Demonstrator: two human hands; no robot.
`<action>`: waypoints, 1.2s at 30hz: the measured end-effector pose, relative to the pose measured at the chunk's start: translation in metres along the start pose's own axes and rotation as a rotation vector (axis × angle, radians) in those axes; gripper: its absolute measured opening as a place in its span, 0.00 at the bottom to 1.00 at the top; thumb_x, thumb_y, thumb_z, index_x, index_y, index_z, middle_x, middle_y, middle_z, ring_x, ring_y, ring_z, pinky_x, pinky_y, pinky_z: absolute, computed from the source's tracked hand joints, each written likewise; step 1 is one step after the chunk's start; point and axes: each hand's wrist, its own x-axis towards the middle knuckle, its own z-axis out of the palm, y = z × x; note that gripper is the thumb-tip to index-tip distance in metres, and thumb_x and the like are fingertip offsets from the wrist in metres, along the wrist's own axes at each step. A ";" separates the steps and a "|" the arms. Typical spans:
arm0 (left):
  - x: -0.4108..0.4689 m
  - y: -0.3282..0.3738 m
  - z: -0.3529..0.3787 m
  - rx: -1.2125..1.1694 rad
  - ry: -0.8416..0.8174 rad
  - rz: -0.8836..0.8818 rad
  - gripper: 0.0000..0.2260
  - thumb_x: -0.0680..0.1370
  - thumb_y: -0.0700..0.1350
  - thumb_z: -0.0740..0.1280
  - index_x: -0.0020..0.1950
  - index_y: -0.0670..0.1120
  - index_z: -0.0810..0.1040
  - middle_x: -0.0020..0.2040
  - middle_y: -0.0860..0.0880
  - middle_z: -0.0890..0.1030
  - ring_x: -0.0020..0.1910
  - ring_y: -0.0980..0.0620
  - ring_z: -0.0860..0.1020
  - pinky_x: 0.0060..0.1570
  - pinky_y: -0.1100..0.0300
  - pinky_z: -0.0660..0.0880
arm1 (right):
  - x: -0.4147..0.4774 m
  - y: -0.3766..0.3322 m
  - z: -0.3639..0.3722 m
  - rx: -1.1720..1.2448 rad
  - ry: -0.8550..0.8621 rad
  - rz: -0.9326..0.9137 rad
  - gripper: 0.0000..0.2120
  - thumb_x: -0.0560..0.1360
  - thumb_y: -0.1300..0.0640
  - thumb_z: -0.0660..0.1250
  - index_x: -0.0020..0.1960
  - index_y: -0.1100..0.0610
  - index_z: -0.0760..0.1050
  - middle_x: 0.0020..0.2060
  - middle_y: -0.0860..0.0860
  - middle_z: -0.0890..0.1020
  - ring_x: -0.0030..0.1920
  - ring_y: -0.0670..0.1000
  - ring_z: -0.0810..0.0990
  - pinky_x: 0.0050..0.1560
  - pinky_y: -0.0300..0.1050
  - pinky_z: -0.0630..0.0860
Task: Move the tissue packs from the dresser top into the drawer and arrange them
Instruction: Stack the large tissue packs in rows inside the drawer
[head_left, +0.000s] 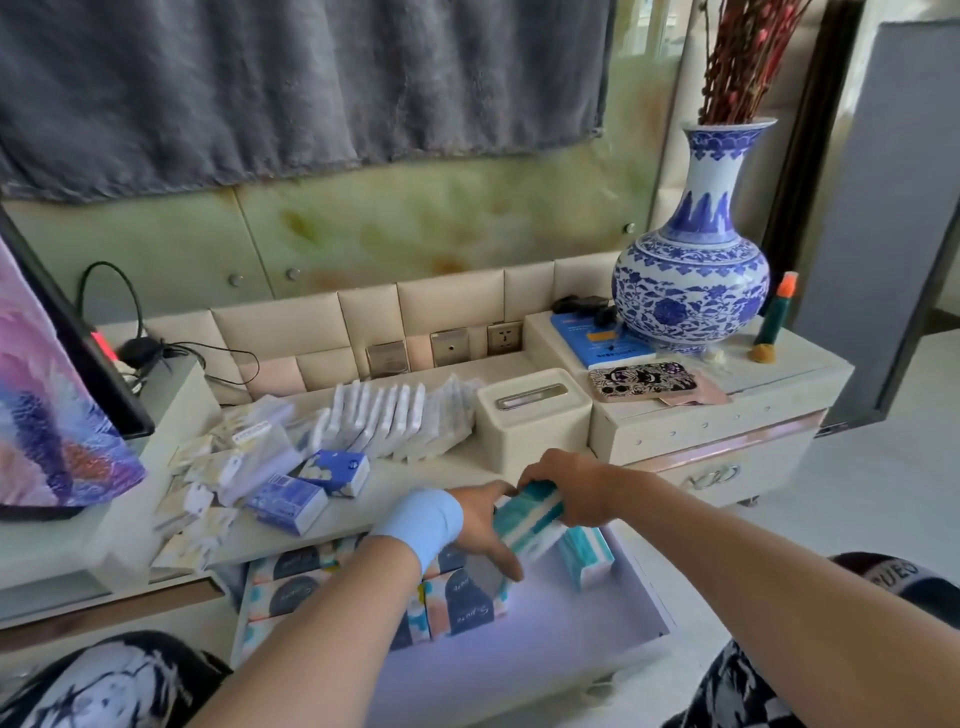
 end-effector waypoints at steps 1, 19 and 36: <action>0.004 0.005 0.006 -0.028 -0.036 0.004 0.47 0.65 0.59 0.78 0.77 0.59 0.56 0.69 0.54 0.73 0.63 0.48 0.74 0.63 0.51 0.72 | -0.001 0.004 0.005 -0.040 -0.005 -0.023 0.27 0.71 0.63 0.69 0.67 0.44 0.73 0.59 0.51 0.72 0.57 0.56 0.77 0.58 0.51 0.76; 0.070 0.004 0.087 0.461 -0.090 0.082 0.48 0.68 0.58 0.77 0.79 0.59 0.50 0.77 0.48 0.62 0.73 0.42 0.65 0.70 0.47 0.67 | 0.026 0.058 0.096 -0.418 -0.013 0.074 0.27 0.77 0.58 0.67 0.74 0.51 0.64 0.67 0.54 0.70 0.67 0.56 0.71 0.66 0.50 0.70; 0.143 0.001 0.093 0.177 0.218 0.046 0.26 0.74 0.46 0.71 0.70 0.48 0.66 0.73 0.48 0.57 0.64 0.40 0.74 0.59 0.50 0.73 | 0.031 0.092 0.113 -0.431 -0.008 0.196 0.34 0.73 0.53 0.70 0.75 0.48 0.61 0.63 0.54 0.72 0.64 0.56 0.69 0.62 0.48 0.69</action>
